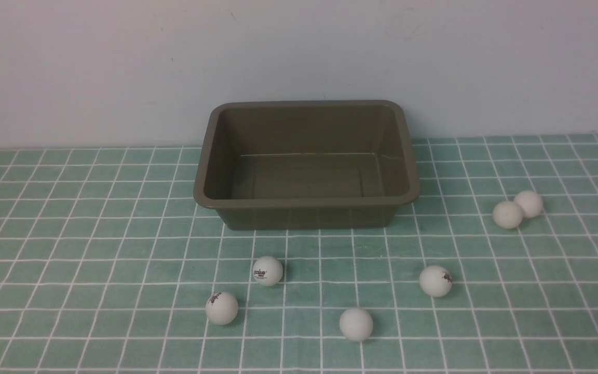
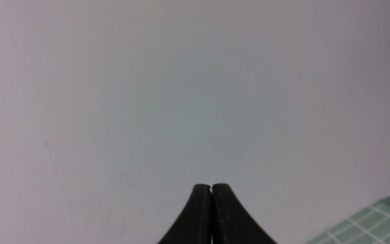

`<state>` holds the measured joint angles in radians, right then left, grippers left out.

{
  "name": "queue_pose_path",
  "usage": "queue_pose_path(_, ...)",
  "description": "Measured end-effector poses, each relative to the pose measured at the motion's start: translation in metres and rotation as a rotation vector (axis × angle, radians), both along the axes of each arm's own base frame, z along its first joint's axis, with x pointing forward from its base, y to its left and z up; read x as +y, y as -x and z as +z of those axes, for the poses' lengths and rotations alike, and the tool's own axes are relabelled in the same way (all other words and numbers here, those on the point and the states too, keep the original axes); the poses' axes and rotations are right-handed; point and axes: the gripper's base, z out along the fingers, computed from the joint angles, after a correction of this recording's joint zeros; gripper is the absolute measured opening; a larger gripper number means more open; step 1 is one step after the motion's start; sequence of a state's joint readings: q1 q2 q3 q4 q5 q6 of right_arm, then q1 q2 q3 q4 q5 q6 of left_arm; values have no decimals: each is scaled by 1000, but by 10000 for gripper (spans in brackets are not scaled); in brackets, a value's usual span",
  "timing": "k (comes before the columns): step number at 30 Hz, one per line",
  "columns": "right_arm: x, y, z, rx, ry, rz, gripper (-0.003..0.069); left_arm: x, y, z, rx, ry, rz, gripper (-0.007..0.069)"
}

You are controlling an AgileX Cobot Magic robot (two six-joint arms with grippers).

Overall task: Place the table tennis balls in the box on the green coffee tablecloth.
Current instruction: 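Reach for and grasp a ping pong ball on the table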

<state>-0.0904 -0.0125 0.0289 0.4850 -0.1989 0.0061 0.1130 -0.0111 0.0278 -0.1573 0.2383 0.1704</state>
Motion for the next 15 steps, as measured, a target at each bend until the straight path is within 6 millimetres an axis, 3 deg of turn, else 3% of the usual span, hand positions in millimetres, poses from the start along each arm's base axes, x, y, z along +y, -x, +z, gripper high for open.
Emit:
queue_pose_path(5,-5,6,10,-123,-14,-61,-18,0,0,0,0,0,0,-4)
queue_pose_path(15,-7,7,12,-158,-22,-76,-18,0,0,0,0,0,0,-4)
